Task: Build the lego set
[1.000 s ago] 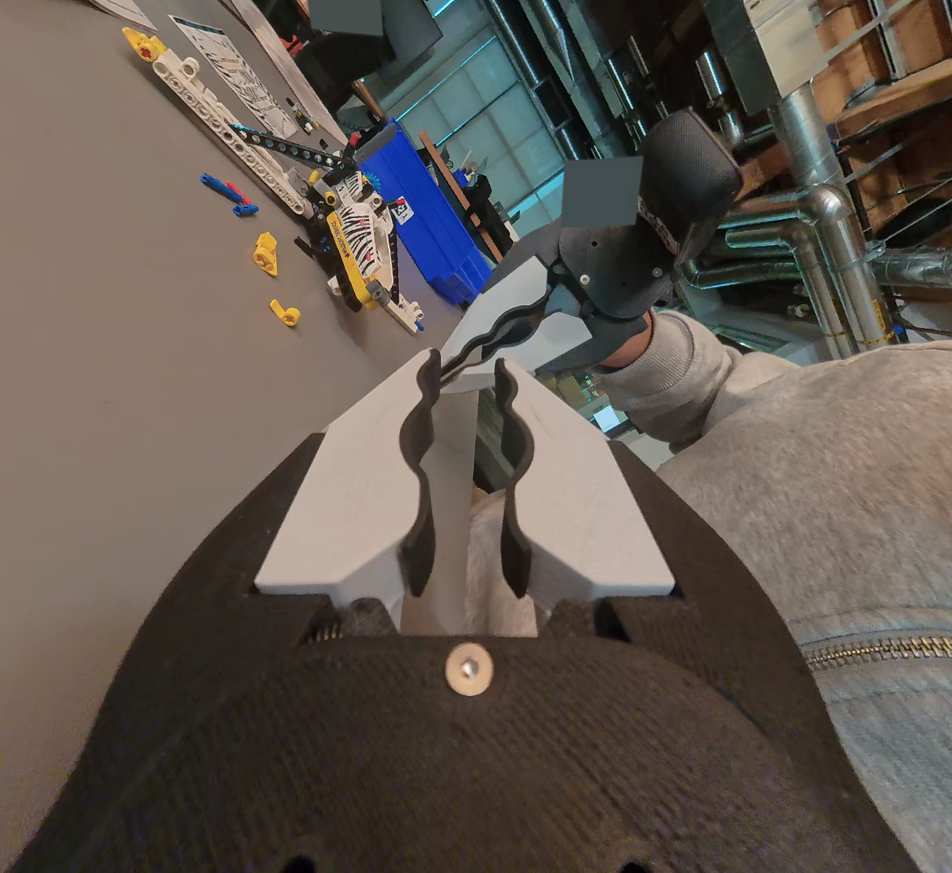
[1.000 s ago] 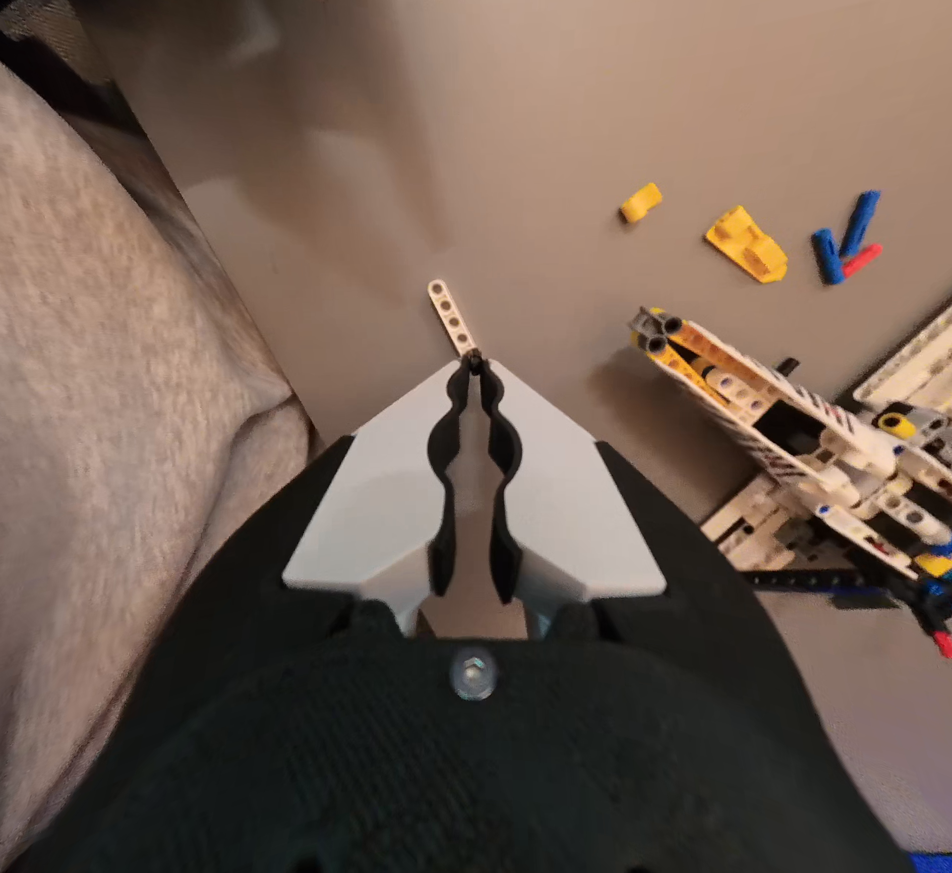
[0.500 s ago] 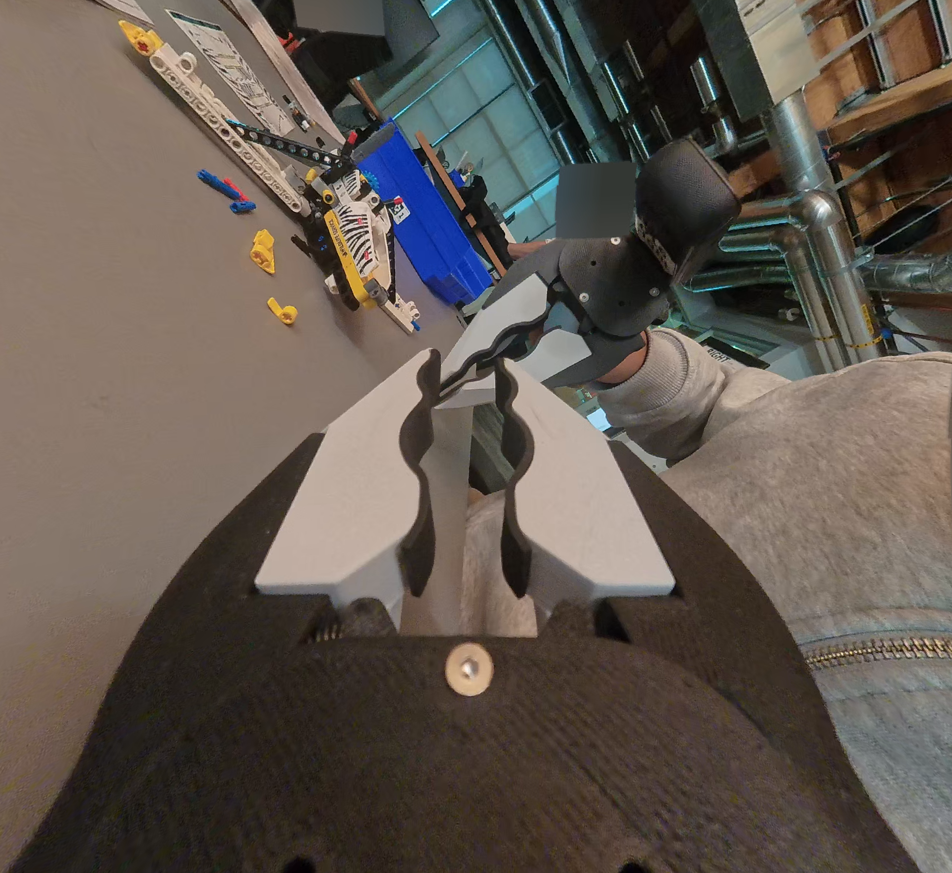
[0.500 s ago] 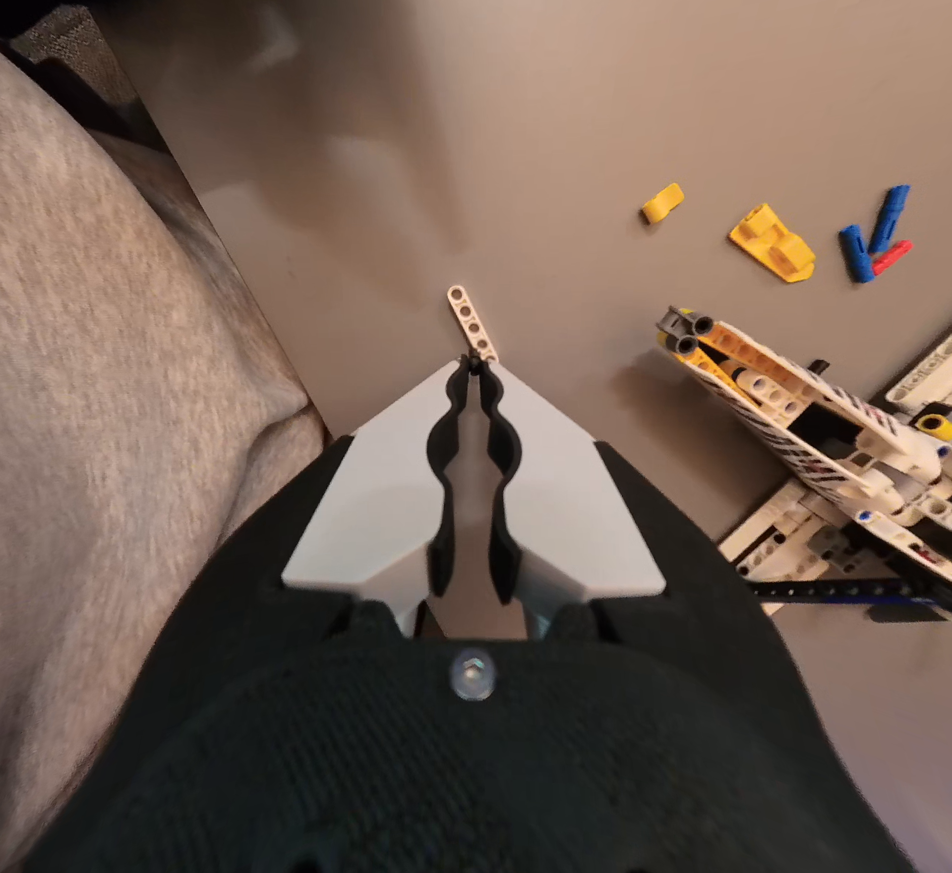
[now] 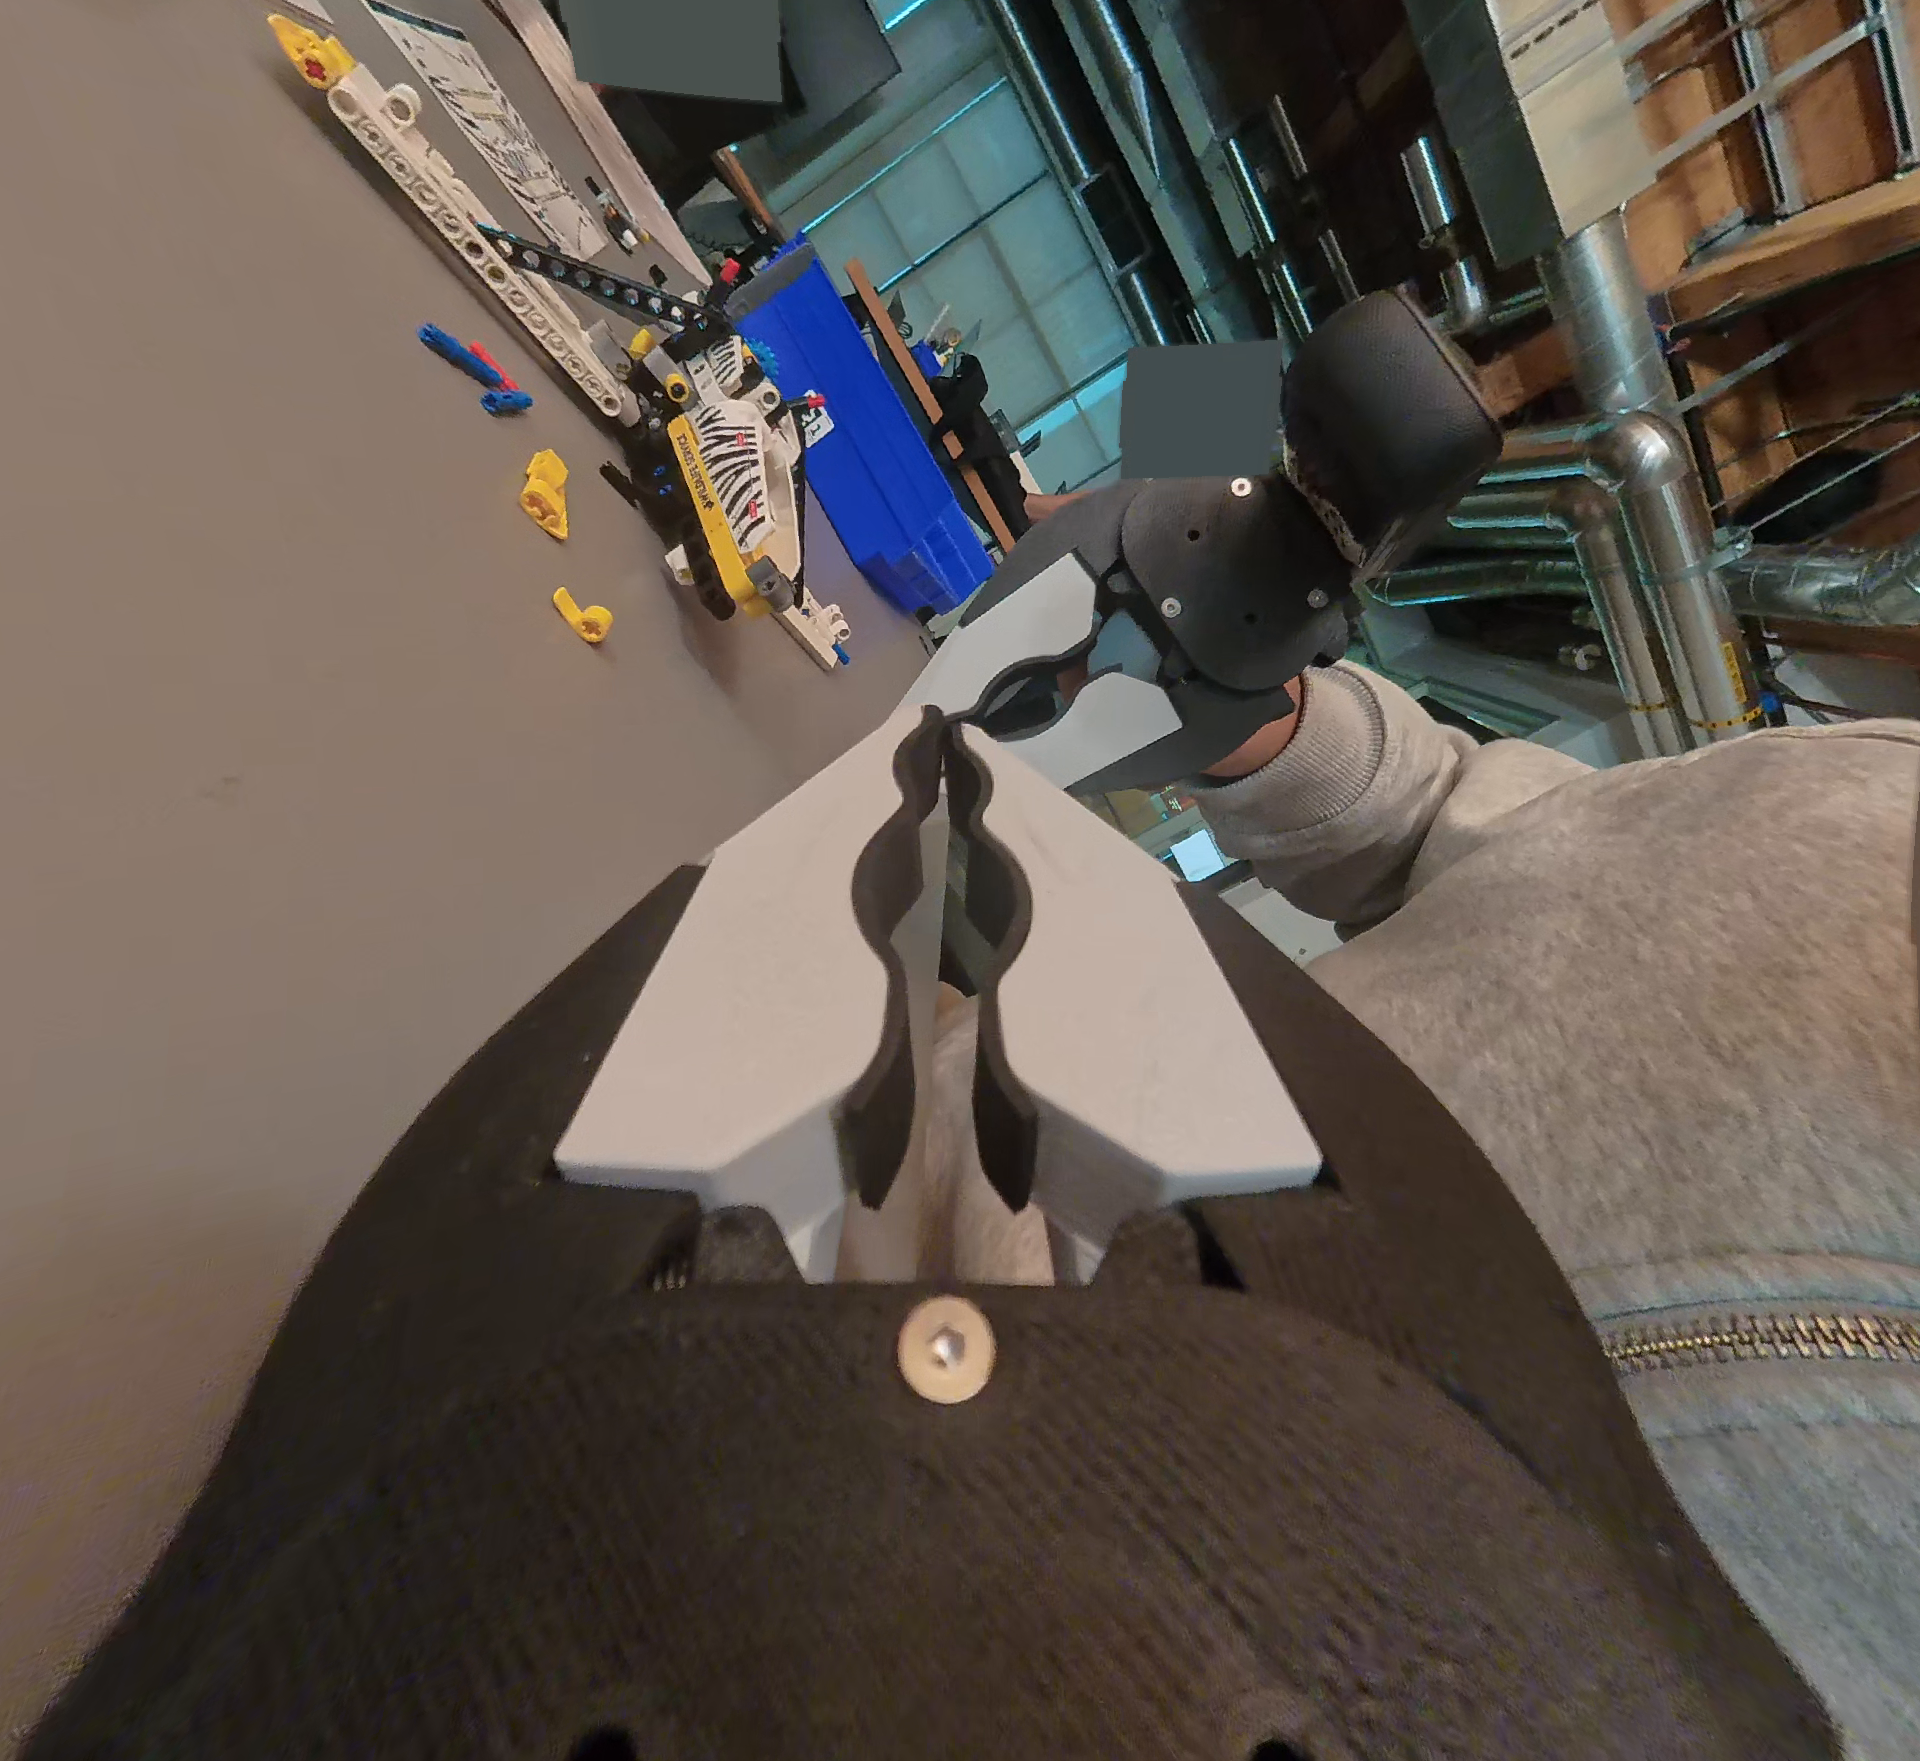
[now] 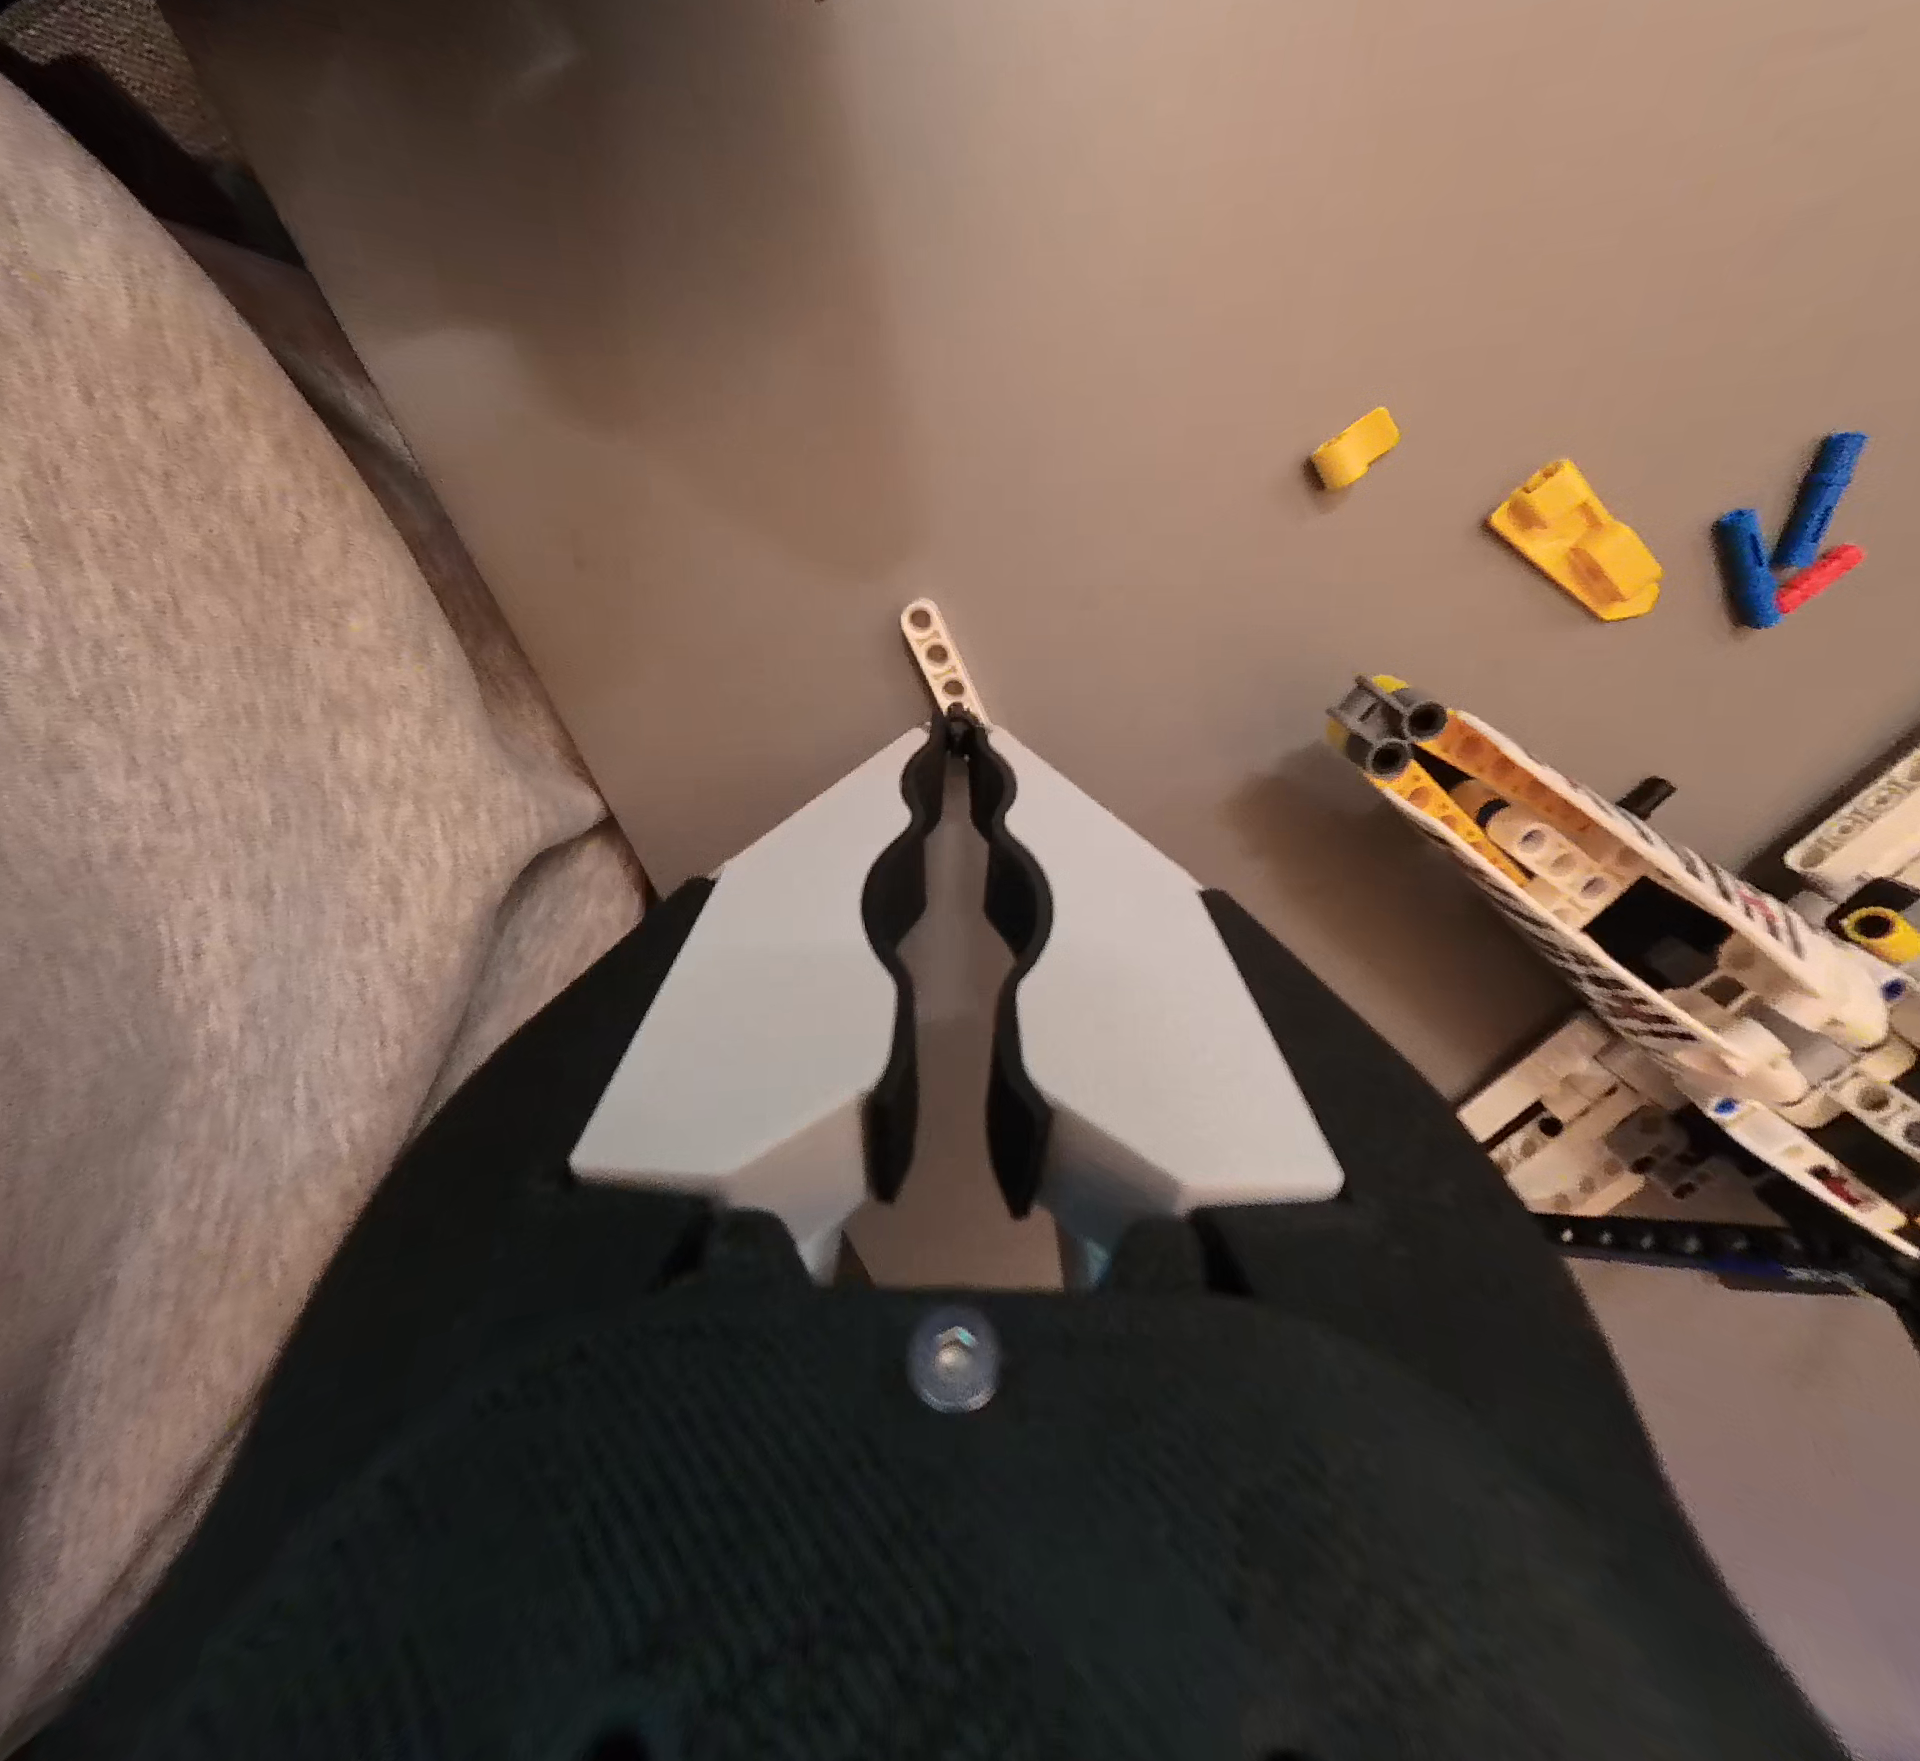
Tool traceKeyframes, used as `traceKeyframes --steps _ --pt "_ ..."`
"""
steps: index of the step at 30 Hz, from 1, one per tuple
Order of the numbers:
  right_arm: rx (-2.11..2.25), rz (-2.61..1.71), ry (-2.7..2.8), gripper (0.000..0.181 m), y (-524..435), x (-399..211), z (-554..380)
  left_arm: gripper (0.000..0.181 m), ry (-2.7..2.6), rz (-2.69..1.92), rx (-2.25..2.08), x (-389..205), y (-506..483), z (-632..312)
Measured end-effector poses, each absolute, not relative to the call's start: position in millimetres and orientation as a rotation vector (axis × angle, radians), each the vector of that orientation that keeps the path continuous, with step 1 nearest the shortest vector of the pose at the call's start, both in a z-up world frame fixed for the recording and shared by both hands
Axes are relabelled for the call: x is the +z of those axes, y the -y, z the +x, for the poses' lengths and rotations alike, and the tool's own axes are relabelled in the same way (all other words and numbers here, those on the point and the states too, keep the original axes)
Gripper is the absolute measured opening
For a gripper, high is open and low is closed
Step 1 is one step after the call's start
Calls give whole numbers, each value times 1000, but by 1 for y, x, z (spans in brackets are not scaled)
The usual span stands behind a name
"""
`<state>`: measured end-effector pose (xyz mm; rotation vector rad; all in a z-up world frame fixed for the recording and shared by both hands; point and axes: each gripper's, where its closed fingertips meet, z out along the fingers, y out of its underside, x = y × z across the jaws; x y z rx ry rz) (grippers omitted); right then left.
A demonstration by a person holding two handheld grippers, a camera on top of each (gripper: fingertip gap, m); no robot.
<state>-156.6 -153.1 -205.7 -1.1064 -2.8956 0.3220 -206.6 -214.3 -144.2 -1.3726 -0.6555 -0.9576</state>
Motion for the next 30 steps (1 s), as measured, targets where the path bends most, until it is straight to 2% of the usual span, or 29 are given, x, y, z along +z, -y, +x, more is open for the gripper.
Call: traceKeyframes --steps 30 --pt "188 -1099 2943 2 155 -216 -156 0 663 -1356 -994 -144 215 -207"
